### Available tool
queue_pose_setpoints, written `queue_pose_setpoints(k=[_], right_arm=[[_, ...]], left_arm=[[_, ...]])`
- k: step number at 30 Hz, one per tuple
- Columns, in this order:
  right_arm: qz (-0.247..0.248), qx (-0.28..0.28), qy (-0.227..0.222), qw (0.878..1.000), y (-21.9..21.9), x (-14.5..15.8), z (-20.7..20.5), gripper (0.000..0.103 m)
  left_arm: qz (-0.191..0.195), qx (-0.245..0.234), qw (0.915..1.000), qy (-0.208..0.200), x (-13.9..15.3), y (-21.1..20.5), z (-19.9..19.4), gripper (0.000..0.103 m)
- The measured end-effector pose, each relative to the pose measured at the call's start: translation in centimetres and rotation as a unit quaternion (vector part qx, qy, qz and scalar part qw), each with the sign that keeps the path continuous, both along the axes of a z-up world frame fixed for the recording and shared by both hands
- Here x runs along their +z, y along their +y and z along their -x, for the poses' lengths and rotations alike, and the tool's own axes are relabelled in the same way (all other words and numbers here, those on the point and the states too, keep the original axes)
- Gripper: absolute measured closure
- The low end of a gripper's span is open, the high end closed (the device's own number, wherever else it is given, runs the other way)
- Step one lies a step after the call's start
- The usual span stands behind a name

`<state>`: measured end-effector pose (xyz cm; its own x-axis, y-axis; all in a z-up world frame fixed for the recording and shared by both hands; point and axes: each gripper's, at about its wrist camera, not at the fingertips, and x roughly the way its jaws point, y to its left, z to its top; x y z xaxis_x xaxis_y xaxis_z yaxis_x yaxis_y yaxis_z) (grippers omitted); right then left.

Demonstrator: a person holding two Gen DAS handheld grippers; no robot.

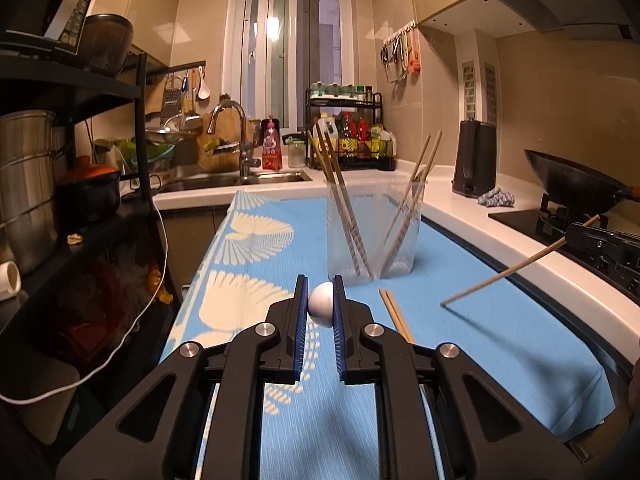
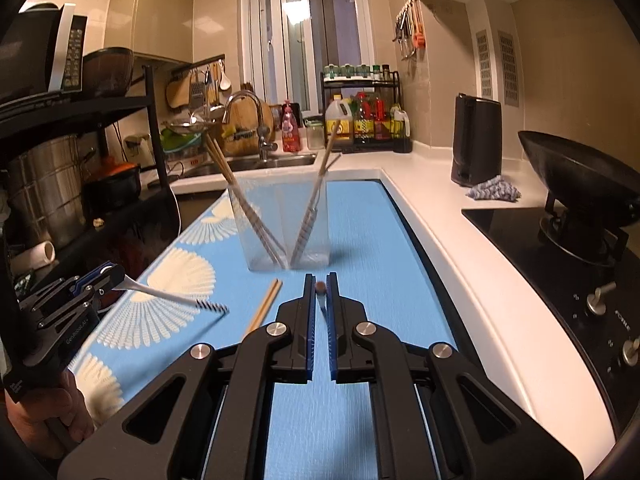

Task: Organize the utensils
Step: 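Lift the spoon and chopstick and carry both over the clear container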

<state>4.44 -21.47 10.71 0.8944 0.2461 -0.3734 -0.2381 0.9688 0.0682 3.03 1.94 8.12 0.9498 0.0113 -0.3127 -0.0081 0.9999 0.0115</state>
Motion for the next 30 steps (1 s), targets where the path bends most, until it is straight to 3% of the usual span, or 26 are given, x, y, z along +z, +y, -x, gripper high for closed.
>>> queue_pose_setpoints(k=[8, 13, 22, 30], right_arm=[[0.001, 0.012, -0.011, 1.0, 1.0, 3.2, -1.8, 0.098], [0.014, 0.021, -0.007, 1.0, 1.8, 4.9, -3.2, 0.098], [0.008, 0.029, -0.003, 1.0, 2.5, 6.3, -5.1, 0.098], [0.006, 0.035, -0.013, 0.999, 2.9, 8.7, -7.0, 0.098]], left_arm=[[-0.004, -0.023, 0.9996, -0.016, 3.5, 0.1, -1.6, 0.091], [0.0, -0.047, 0.9987, 0.022, 5.4, -0.1, -3.7, 0.091], [0.006, -0.045, 0.9945, 0.094, 7.0, -0.3, -6.7, 0.091], [0.006, -0.05, 0.9911, 0.123, 8.7, -0.1, -8.3, 0.091]])
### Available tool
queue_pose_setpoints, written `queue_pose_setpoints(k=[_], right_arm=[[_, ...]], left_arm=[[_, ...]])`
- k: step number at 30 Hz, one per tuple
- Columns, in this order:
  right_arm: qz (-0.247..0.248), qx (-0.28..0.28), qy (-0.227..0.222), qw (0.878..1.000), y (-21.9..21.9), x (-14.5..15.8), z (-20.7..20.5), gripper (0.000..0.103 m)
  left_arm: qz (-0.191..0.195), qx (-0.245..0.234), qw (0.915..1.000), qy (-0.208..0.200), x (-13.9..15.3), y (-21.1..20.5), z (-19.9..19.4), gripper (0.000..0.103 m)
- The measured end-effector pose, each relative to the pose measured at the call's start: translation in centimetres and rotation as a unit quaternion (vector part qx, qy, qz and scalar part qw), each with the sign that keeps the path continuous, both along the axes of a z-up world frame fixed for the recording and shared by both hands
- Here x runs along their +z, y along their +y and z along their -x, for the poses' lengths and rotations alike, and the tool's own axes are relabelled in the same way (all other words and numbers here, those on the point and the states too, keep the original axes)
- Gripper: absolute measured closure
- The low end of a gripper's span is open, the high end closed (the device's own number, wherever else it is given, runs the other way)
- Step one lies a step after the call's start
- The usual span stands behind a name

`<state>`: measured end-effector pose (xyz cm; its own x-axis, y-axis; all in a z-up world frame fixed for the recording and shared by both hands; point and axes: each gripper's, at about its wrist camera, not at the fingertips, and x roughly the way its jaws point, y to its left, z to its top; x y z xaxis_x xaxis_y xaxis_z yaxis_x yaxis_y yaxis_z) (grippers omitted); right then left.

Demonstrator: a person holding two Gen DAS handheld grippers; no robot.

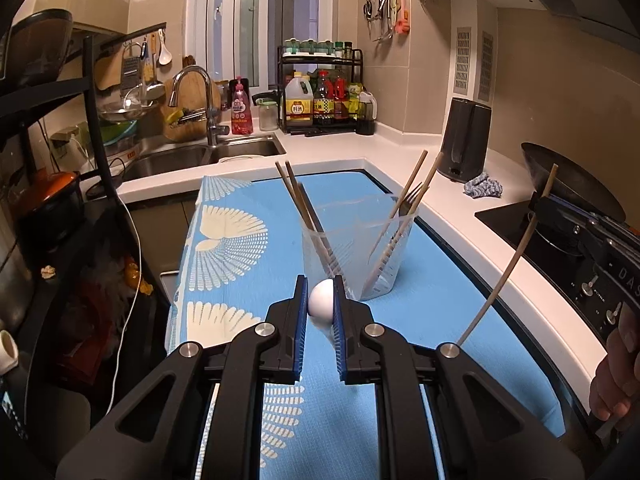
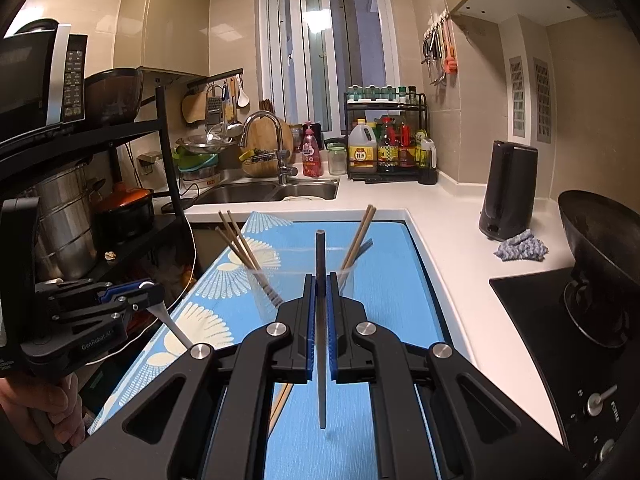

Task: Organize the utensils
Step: 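Lift the spoon and chopstick and carry both over the clear container, then open the left tool to drop the spoon while the right tool lowers its chopstick into the container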

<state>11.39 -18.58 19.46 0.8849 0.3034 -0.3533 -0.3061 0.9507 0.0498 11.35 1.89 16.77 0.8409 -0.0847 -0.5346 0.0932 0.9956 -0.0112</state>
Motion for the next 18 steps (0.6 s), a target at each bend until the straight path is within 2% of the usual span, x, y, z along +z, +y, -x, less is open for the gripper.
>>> queue_pose_setpoints(k=[6, 14, 18], right_arm=[[-0.003, 0.008, -0.028, 1.0, 0.5, 3.9, -2.0, 0.098], [-0.017, 0.014, -0.085, 0.996, 2.2, 10.2, -6.4, 0.098], [-0.035, 0.005, -0.1, 0.994, 2.8, 10.6, -8.9, 0.098]], left_arm=[[0.012, -0.014, 0.9998, -0.003, 3.4, 0.4, -2.1, 0.091], [0.041, -0.028, 0.9973, -0.054, 10.2, 0.7, -5.5, 0.091], [0.044, -0.014, 0.997, -0.062, 10.3, 0.8, -8.6, 0.091]])
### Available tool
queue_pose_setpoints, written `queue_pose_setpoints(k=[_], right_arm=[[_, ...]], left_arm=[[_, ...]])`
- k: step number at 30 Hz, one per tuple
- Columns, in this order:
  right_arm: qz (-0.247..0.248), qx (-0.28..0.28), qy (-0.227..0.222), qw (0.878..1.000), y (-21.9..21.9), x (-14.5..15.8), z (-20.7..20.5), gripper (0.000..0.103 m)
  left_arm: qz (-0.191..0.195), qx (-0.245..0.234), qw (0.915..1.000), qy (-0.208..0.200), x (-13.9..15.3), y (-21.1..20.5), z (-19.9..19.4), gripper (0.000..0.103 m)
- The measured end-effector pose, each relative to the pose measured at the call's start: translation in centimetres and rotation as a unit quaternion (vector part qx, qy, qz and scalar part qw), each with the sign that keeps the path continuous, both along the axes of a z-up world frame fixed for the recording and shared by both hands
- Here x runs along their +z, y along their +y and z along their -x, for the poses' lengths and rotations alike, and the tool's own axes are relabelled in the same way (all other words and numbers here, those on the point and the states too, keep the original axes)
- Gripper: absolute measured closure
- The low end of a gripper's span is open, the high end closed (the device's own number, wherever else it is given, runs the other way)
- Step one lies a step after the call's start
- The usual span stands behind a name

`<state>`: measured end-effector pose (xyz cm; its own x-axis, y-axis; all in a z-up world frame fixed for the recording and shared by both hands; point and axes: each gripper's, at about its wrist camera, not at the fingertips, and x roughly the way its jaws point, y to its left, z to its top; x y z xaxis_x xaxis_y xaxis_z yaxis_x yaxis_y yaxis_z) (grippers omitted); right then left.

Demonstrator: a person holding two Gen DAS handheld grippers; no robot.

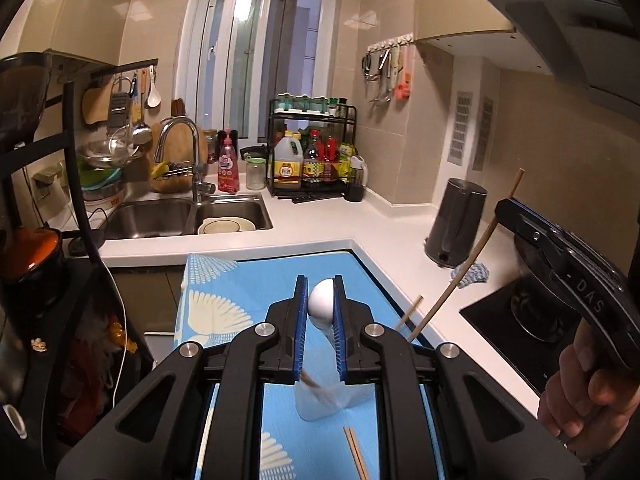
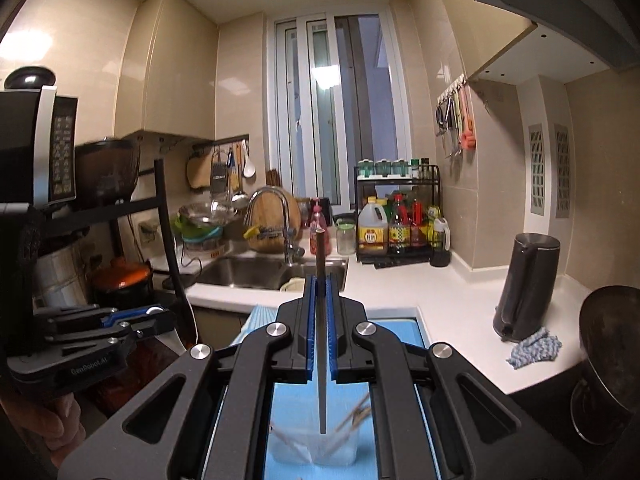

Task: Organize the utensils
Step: 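Open the left tool to drop the spoon while the right tool lowers its chopstick into the container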

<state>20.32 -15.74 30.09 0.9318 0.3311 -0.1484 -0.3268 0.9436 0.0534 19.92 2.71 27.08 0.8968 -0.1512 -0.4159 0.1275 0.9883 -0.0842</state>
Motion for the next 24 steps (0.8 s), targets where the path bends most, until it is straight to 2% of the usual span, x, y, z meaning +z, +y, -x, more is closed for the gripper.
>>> queue_pose_setpoints(k=[4, 10, 13, 16, 18, 20, 23, 24], right_arm=[[0.009, -0.006, 0.027, 1.0, 1.0, -2.9, -3.3, 0.098], [0.033, -0.003, 0.094, 0.995, 1.5, -8.3, -6.8, 0.098], [0.045, 0.006, 0.127, 0.991, 1.8, -9.8, -7.4, 0.097], [0.07, 0.0, 0.14, 0.988, 1.9, -10.9, -7.2, 0.096], [0.065, -0.004, 0.149, 0.987, 1.4, -11.2, -6.9, 0.096], [0.059, -0.009, 0.156, 0.986, 0.7, -11.3, -6.5, 0.096], [0.061, -0.011, 0.157, 0.986, 0.1, -11.1, -5.7, 0.094], [0.064, -0.013, 0.154, 0.986, 0.0, -11.0, -5.3, 0.09]], left_arm=[[-0.029, 0.01, 0.9994, 0.015, -2.5, -0.7, -3.0, 0.091], [-0.057, -0.02, 0.997, 0.05, -6.8, -1.9, -6.2, 0.091], [-0.058, -0.036, 0.9954, 0.067, -8.4, -2.2, -6.9, 0.091], [-0.067, -0.041, 0.9939, 0.078, -9.8, -2.3, -6.8, 0.09], [-0.059, -0.042, 0.9945, 0.076, -10.0, -1.9, -6.4, 0.085], [-0.054, -0.038, 0.9956, 0.066, -9.5, -1.5, -5.8, 0.064], [-0.051, -0.033, 0.9973, 0.041, -8.0, -1.2, -4.7, 0.063], [-0.049, -0.03, 0.9978, 0.034, -7.4, -1.0, -4.2, 0.063]])
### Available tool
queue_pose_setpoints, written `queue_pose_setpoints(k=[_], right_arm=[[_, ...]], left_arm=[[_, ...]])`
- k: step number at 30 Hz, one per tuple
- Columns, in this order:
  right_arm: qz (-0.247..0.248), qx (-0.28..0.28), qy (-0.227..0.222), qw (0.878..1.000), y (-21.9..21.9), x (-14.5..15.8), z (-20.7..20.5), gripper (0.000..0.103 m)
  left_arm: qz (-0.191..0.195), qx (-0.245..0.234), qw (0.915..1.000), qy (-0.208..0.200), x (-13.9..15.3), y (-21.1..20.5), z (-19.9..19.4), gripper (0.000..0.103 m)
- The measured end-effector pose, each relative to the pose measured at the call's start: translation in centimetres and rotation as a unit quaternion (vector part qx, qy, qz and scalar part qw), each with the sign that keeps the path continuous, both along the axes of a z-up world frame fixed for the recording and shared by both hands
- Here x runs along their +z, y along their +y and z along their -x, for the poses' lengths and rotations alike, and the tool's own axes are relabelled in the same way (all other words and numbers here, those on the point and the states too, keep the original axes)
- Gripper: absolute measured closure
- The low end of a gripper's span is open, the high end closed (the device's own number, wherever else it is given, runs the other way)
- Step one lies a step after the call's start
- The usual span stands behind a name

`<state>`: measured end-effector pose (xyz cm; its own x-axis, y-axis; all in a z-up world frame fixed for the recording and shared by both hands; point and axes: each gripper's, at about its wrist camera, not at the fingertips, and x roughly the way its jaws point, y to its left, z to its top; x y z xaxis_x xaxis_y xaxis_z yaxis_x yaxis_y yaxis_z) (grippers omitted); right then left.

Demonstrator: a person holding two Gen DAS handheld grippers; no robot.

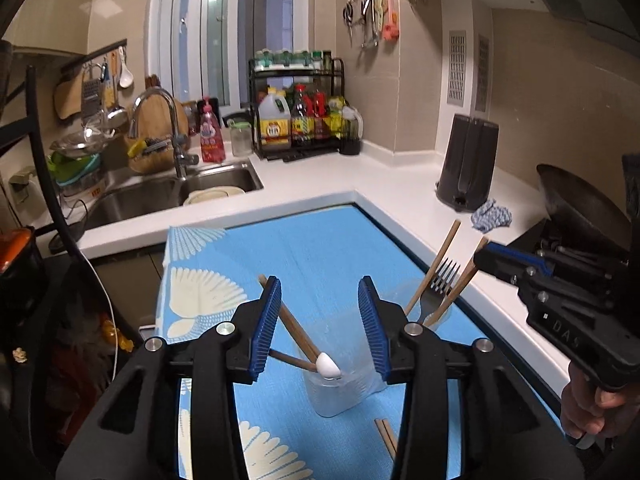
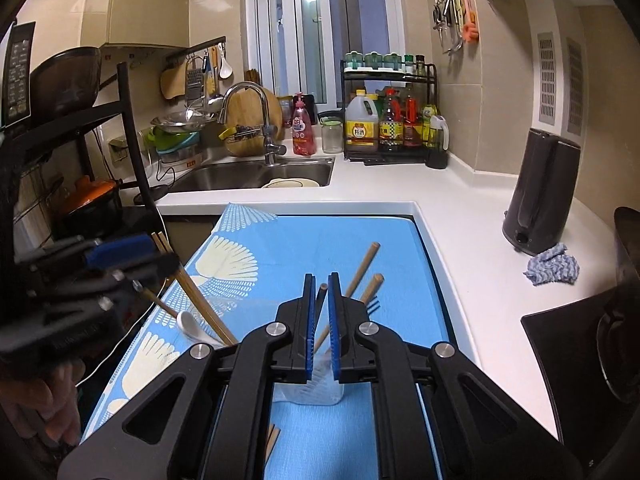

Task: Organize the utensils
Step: 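Open the left tool to drop the spoon while the right tool lowers its chopstick into the container, then move both tools down to the two loose wooden chopsticks on the cloth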

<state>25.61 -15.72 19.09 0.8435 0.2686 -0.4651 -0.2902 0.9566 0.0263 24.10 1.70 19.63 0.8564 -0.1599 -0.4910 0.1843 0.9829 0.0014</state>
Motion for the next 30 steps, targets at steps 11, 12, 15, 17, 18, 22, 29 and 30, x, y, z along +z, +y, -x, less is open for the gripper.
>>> queue_pose_setpoints(k=[11, 12, 15, 17, 18, 22, 29, 30], right_arm=[[-0.028, -0.013, -0.045, 0.999, -2.4, 1.0, 7.0, 0.089], [-0.03, -0.012, -0.047, 0.998, -2.4, 0.8, 7.7, 0.089], [-0.038, -0.009, -0.048, 0.998, -2.4, -1.0, 10.7, 0.088], [-0.05, -0.015, -0.037, 0.998, -2.4, -3.4, 12.4, 0.088], [-0.053, -0.016, -0.03, 0.998, -2.3, -4.5, 13.0, 0.088], [-0.06, -0.024, 0.01, 0.998, -1.8, -10.0, 15.2, 0.088], [-0.065, -0.019, 0.072, 0.995, 0.4, -16.8, 18.5, 0.09], [-0.062, -0.018, 0.079, 0.995, 0.9, -17.5, 18.9, 0.09]], left_arm=[[0.022, 0.011, 0.9982, -0.054, 1.3, 0.4, 7.8, 0.058], [0.027, 0.015, 0.9981, -0.054, 0.8, 0.6, 8.6, 0.058], [0.037, 0.028, 0.9979, -0.045, -1.6, 0.8, 10.8, 0.057], [0.041, 0.036, 0.998, -0.033, -3.7, 0.7, 12.2, 0.057], [0.043, 0.042, 0.9979, -0.024, -5.0, 0.6, 12.8, 0.057], [0.048, 0.06, 0.9969, 0.015, -10.3, 0.2, 14.9, 0.056], [0.026, 0.111, 0.9931, 0.025, -17.0, -0.1, 19.2, 0.056], [0.028, 0.122, 0.9918, 0.029, -17.7, 0.1, 19.7, 0.056]])
